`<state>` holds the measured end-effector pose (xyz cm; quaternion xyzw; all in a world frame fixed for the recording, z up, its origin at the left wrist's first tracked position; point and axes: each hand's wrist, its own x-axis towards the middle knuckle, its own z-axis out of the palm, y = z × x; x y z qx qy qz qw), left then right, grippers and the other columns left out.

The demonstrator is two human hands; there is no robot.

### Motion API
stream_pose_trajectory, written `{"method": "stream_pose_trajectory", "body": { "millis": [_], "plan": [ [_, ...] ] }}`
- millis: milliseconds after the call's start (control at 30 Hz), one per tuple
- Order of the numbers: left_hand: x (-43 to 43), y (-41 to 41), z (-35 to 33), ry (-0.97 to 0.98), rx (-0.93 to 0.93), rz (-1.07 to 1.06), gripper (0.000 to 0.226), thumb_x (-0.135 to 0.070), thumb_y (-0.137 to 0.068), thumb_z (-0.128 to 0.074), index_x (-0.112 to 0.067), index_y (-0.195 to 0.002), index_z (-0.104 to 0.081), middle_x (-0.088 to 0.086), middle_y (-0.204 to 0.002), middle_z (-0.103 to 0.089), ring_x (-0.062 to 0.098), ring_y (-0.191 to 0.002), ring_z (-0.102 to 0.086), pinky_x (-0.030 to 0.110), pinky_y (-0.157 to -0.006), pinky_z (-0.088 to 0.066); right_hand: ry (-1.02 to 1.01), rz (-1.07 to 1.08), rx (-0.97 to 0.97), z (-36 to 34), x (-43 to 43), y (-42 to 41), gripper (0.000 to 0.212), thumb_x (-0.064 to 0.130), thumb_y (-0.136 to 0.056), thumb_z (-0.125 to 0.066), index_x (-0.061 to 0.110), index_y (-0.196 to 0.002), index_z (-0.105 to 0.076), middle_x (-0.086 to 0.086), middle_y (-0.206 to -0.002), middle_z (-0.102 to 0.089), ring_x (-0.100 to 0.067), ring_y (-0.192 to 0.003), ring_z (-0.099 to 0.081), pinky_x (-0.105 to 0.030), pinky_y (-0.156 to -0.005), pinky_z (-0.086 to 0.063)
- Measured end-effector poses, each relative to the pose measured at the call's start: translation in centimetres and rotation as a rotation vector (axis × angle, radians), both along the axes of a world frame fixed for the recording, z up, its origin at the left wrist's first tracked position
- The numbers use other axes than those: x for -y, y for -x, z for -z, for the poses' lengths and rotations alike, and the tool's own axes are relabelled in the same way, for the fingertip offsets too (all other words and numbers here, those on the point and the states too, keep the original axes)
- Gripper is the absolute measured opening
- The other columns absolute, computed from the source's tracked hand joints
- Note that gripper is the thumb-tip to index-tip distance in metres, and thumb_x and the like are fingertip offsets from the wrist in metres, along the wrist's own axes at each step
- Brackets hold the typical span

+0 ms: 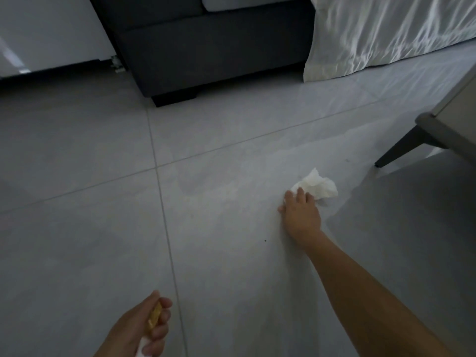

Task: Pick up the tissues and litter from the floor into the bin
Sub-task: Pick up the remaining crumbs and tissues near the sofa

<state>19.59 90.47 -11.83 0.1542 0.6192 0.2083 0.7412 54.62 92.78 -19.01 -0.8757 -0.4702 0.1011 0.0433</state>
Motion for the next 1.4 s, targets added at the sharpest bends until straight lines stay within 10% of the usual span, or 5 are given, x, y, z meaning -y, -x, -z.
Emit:
{"method": "stream_pose_trajectory", "body": {
  "millis": [467,633,1033,1233,1400],
  "plan": [
    [-1.6,-3.7,-0.8,0.005,0.149,0.02,0.029,-0.024,-0.095,-0.041,-0.006,-0.075,-0.051,0.002,-0.041,-0.047,0.007,-0.025,-0.033,0.007,-0.027,-0.019,-0.352,0.199,-0.657,-3.9,0.6,1.8,0.01,0.023,-0.077,-0.066,0.018,-0.086,-0.066,-0.006,-0.085,-0.069,-0.017,-0.074,-0.059,-0.02,-0.067,-0.038],
    [-1.7,-4.9,0.0,0.027,0.179,0.072,0.028,-0.025,-0.095,-0.042,-0.006,-0.076,-0.051,0.002,-0.042,-0.047,0.008,-0.025,-0.034,0.006,-0.028,-0.021,-0.049,-0.134,-0.521,-2.7,3.4,6.2,0.009,0.017,-0.08,-0.06,0.017,-0.08,-0.069,-0.01,-0.1,-0.066,-0.019,-0.089,-0.059,-0.021,-0.071,-0.042],
    [-2.6,-3.7,0.6,0.014,0.155,0.055,0.03,-0.028,-0.095,-0.043,-0.005,-0.078,-0.053,0.004,-0.047,-0.048,0.008,-0.027,-0.036,0.009,-0.027,-0.022,0.081,-0.138,-0.282,-2.1,3.7,10.3,0.031,0.011,-0.077,-0.063,0.009,-0.105,-0.049,-0.015,-0.112,-0.055,-0.032,-0.102,-0.056,-0.035,-0.082,-0.044],
    [-2.1,-6.8,-0.6,-0.014,0.098,0.162,0.03,-0.029,-0.097,-0.038,-0.002,-0.094,-0.052,0.008,-0.053,-0.051,0.01,-0.025,-0.043,0.011,-0.028,-0.03,-0.392,0.142,-0.818,-6.4,5.3,15.0,0.029,0.014,-0.08,-0.058,0.022,-0.107,-0.055,0.007,-0.083,-0.063,-0.011,-0.075,-0.061,-0.013,-0.062,-0.044],
    [-0.5,-11.9,-1.8,-0.002,0.135,0.342,0.025,-0.028,-0.094,-0.041,-0.015,-0.079,-0.056,0.002,-0.061,-0.067,0.019,-0.055,-0.064,0.028,-0.05,-0.049,-0.628,0.184,-0.766,-10.5,8.5,15.7,0.022,0.019,-0.072,-0.06,0.029,-0.09,-0.066,0.01,-0.084,-0.07,-0.002,-0.077,-0.062,-0.011,-0.066,-0.047]
  ]
}}
